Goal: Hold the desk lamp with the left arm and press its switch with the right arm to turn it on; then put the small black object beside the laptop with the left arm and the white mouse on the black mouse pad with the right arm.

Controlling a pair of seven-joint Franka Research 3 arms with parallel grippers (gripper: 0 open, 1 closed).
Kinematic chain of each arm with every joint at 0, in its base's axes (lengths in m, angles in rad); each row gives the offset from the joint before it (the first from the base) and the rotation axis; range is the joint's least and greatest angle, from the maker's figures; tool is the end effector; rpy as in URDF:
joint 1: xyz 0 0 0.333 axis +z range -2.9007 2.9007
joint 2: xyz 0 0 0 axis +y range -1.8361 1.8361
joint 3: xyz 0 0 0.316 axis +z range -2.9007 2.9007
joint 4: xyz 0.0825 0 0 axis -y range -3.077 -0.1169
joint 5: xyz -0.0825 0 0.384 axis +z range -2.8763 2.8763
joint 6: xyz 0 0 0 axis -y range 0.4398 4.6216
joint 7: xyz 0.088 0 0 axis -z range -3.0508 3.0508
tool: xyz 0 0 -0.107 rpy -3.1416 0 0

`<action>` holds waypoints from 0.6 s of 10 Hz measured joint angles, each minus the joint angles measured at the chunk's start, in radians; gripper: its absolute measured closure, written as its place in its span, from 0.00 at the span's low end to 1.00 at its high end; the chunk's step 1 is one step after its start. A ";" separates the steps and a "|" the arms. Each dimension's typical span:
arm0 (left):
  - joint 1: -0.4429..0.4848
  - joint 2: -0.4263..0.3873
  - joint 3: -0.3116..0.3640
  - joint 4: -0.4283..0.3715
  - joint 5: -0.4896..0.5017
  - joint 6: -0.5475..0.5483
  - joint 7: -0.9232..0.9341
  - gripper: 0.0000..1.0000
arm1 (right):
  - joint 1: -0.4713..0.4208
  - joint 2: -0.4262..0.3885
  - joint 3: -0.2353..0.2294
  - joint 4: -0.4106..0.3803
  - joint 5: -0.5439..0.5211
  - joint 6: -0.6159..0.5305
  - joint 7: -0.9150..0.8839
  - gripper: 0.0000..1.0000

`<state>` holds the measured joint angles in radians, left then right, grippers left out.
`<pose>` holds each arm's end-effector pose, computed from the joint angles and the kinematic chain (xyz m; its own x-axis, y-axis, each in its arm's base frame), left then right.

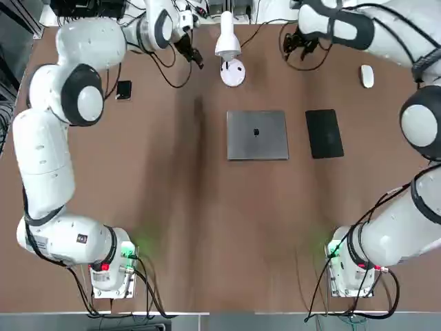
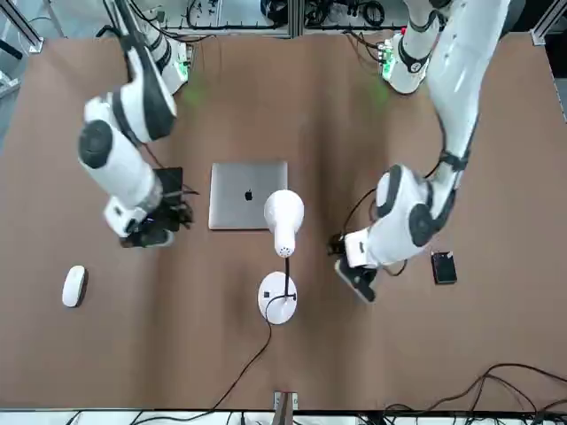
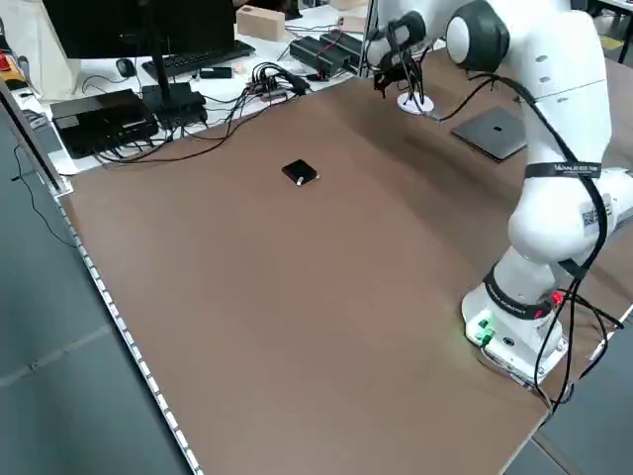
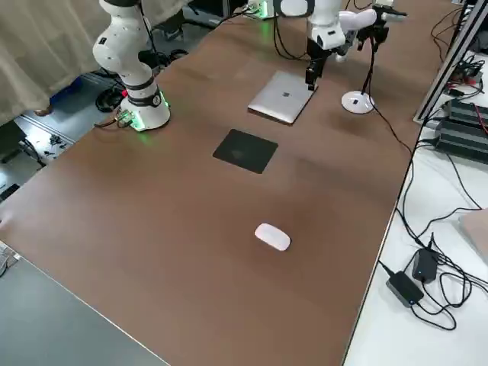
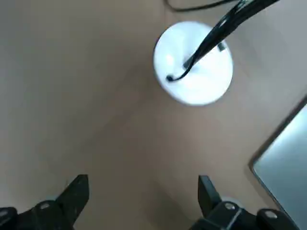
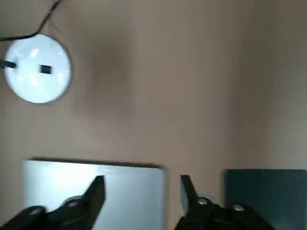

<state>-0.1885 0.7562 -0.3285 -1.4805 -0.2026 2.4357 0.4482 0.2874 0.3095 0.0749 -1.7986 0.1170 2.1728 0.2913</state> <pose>0.6652 -0.3230 0.2684 0.7446 -0.5869 0.3180 -0.6639 -0.7002 0.2626 0.5997 0.2285 0.3829 0.9997 0.0020 0.0228 0.0050 -0.9908 -0.1352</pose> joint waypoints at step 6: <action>-0.068 0.224 -0.085 0.153 -0.001 0.351 0.233 0.00 | 0.175 0.338 0.000 0.194 0.183 0.336 0.106 0.99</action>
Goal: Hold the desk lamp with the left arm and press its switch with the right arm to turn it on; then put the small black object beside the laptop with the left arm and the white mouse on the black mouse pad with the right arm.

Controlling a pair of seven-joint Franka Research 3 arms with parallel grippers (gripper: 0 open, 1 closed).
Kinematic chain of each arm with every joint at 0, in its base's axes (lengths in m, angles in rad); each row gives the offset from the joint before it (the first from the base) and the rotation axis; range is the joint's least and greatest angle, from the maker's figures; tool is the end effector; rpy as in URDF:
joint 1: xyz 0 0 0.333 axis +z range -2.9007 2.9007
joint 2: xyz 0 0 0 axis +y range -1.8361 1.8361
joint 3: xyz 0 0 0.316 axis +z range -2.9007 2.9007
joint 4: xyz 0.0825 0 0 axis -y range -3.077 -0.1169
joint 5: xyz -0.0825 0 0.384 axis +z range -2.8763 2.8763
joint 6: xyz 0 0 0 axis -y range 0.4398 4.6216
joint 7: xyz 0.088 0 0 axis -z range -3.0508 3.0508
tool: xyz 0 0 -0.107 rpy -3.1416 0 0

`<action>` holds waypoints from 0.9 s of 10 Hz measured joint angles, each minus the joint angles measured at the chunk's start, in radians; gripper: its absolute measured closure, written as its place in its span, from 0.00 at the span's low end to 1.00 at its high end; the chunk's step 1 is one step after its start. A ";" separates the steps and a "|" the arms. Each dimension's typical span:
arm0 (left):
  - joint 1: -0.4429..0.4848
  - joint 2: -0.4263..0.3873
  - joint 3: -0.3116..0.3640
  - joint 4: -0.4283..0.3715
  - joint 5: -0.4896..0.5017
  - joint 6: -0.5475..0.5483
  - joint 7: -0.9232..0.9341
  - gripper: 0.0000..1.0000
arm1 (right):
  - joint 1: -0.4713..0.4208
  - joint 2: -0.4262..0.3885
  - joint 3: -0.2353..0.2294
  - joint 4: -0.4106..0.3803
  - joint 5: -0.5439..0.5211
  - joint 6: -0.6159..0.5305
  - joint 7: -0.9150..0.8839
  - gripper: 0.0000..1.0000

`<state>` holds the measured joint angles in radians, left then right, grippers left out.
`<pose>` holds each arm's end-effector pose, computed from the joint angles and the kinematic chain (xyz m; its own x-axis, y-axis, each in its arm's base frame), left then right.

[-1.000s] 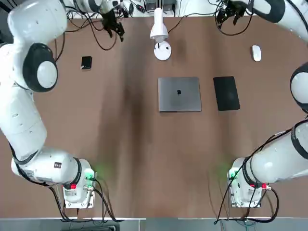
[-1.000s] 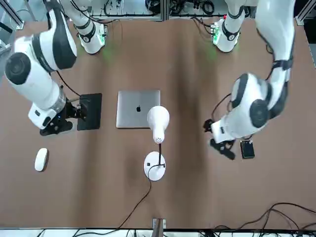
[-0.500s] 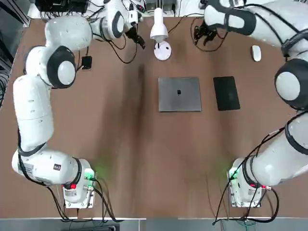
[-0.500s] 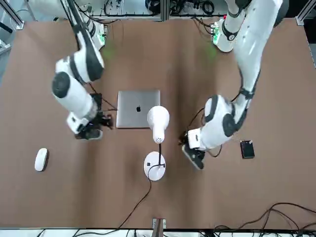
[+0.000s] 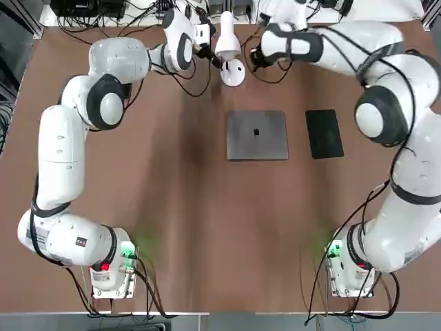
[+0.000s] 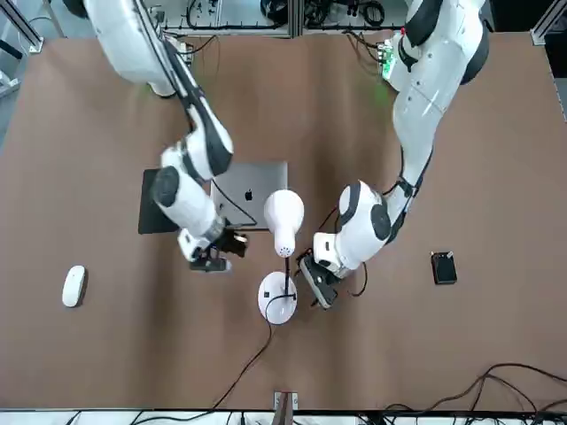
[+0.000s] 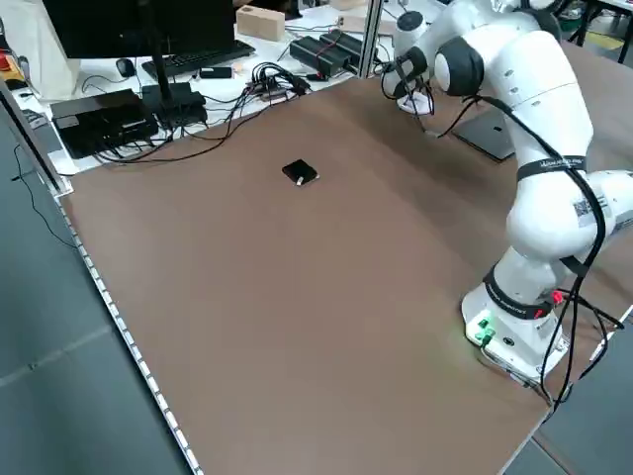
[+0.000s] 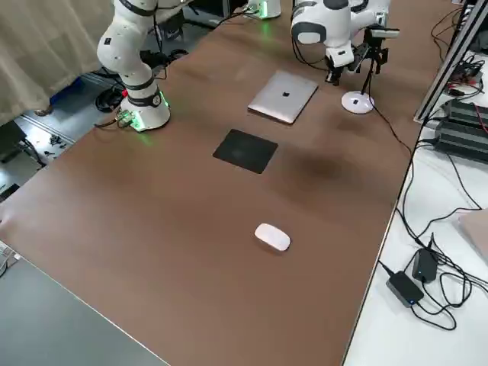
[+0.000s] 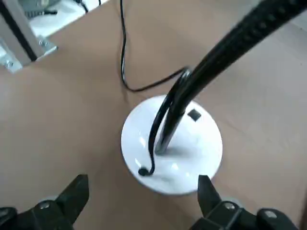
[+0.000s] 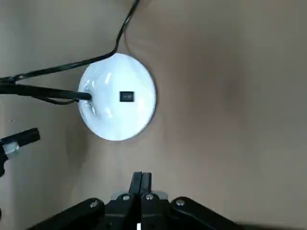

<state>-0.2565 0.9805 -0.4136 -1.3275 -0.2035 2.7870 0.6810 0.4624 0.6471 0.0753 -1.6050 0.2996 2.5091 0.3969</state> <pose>0.6724 -0.3969 0.2238 0.5206 -0.6055 0.6020 -0.8091 -0.5751 0.1213 0.6227 0.3589 0.2772 0.9888 -0.1157 0.0943 -0.0779 -0.9390 -0.3351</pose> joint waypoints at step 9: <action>-0.089 0.167 -0.007 0.135 0.000 0.251 0.122 0.31 | 0.038 0.292 -0.004 0.299 0.001 0.168 0.070 0.99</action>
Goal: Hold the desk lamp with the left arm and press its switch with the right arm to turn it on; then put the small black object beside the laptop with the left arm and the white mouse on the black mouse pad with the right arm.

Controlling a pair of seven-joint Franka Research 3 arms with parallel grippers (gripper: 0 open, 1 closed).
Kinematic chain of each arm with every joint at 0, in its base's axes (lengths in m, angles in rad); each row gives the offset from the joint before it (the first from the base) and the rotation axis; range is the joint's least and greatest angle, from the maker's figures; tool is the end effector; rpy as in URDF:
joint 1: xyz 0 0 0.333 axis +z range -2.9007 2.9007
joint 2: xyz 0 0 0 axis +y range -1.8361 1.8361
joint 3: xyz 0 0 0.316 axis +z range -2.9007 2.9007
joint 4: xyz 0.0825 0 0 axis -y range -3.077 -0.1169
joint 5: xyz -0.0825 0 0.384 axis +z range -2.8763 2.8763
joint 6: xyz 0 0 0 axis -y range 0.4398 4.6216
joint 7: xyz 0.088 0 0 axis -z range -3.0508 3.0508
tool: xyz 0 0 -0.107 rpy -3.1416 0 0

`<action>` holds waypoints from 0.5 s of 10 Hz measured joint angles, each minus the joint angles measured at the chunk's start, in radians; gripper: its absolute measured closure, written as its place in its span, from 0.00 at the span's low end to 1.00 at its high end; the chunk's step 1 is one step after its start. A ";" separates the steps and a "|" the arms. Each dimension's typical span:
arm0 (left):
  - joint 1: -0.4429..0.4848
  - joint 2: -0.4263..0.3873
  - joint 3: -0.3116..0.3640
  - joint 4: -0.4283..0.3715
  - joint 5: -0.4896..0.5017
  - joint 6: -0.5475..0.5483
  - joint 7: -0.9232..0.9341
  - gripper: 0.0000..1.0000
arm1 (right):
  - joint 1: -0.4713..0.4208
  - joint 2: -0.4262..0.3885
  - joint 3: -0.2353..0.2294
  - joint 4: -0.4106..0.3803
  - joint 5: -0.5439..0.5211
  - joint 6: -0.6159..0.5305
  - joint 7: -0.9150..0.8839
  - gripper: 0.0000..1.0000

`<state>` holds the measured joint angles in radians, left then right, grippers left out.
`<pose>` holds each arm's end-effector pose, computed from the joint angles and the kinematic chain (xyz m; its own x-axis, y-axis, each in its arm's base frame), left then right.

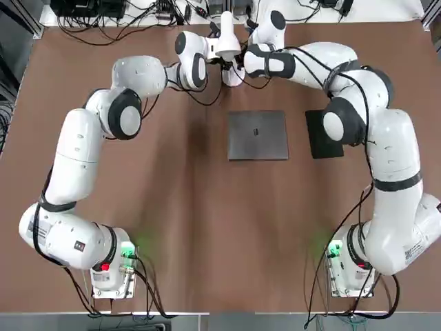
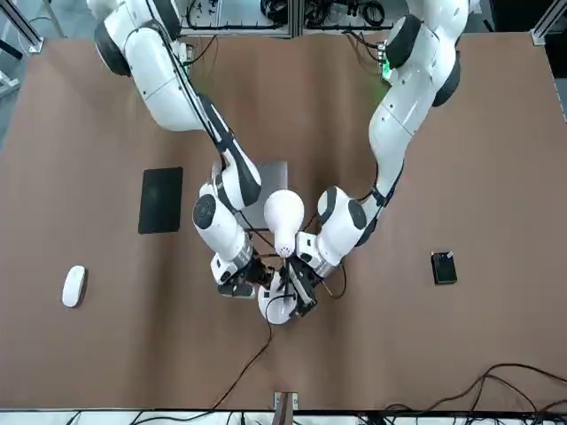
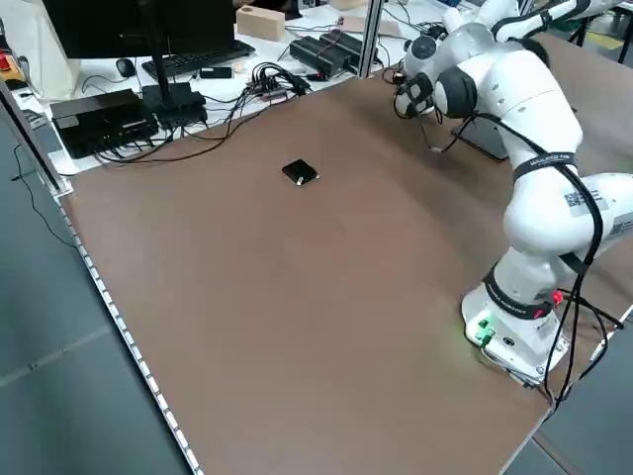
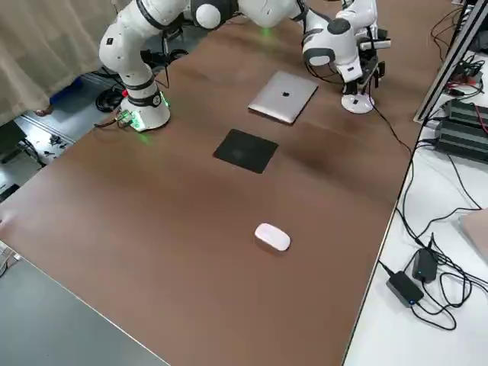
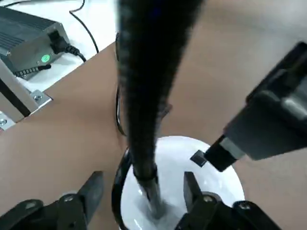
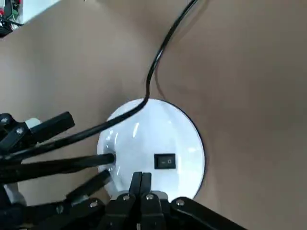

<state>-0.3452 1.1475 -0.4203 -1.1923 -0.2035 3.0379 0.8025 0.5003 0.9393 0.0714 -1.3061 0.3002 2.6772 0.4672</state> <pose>0.6671 -0.4367 0.1863 0.3639 -0.5759 0.7321 -0.8255 -0.5634 -0.0328 0.6685 0.4002 0.2167 0.9545 -0.2176 0.2039 -0.1146 -0.8989 -0.4229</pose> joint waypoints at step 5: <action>0.000 0.014 0.000 0.000 0.000 0.024 0.004 0.47 | -0.004 0.018 -0.015 0.017 0.000 0.000 0.000 0.99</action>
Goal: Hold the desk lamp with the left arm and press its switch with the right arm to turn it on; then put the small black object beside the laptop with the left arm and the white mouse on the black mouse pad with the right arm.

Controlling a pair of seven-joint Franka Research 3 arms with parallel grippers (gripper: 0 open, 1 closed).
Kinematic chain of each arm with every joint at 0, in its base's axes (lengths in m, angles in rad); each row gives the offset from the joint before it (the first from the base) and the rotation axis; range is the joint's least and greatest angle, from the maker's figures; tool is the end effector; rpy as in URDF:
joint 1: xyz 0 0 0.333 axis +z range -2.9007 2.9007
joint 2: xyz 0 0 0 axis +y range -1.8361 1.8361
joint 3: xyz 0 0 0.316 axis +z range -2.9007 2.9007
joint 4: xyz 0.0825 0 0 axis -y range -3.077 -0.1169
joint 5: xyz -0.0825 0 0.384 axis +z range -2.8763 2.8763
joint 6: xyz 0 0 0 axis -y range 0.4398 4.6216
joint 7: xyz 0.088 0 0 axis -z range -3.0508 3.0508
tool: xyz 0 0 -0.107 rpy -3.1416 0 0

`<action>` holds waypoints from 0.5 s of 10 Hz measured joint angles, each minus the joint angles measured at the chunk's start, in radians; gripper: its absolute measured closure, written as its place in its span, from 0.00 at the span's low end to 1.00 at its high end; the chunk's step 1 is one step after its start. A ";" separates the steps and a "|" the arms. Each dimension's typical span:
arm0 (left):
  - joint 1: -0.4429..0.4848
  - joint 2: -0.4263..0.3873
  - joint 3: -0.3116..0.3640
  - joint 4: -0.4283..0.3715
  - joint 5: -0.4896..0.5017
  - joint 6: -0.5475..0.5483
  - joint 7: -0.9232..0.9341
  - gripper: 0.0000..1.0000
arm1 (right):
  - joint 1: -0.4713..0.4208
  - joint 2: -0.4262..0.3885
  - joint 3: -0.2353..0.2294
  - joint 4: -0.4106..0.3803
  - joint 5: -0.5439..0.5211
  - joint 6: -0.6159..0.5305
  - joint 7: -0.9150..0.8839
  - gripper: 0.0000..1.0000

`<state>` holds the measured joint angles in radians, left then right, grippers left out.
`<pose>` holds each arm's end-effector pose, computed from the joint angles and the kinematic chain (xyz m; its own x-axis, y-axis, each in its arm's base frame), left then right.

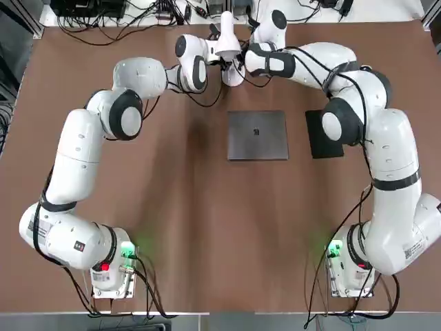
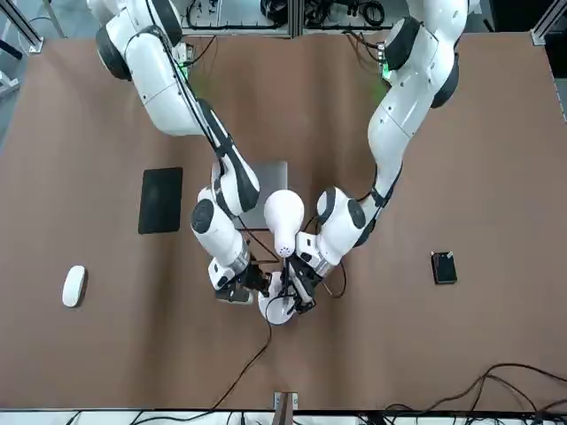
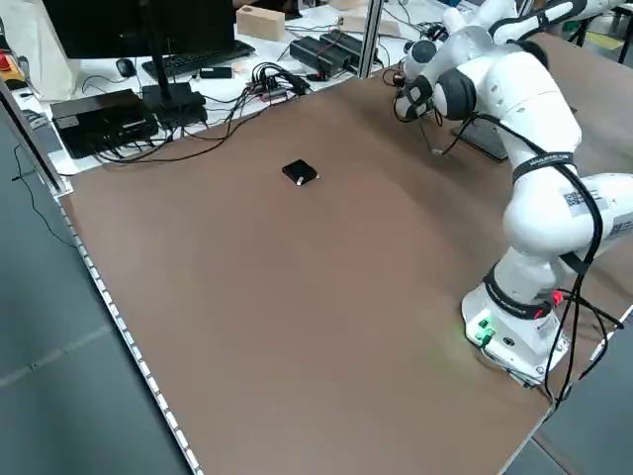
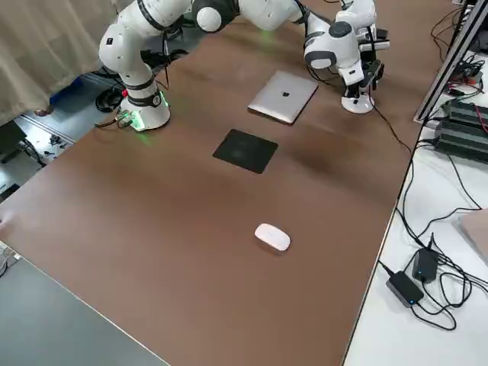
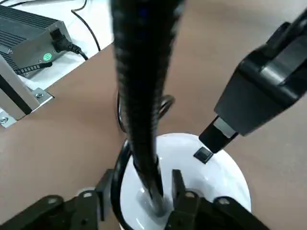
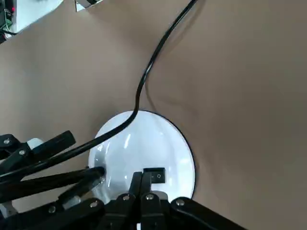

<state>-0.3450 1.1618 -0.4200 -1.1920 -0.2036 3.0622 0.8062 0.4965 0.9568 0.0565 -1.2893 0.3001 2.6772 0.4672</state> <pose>0.6666 -0.4344 0.1781 0.3635 -0.5714 0.7358 -0.8194 -0.5719 -0.0393 0.6760 0.3912 0.2108 0.9505 -0.2281 0.2108 -0.1246 -0.9017 -0.4140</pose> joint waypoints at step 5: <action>-0.001 0.002 -0.004 0.000 0.000 0.001 -0.026 0.80 | 0.004 0.027 0.000 0.003 0.000 0.024 0.000 0.99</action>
<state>-0.3465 1.1635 -0.4238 -1.1922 -0.2036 3.0627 0.7803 0.5003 0.9836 0.0569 -1.2859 0.3001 2.7011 0.4672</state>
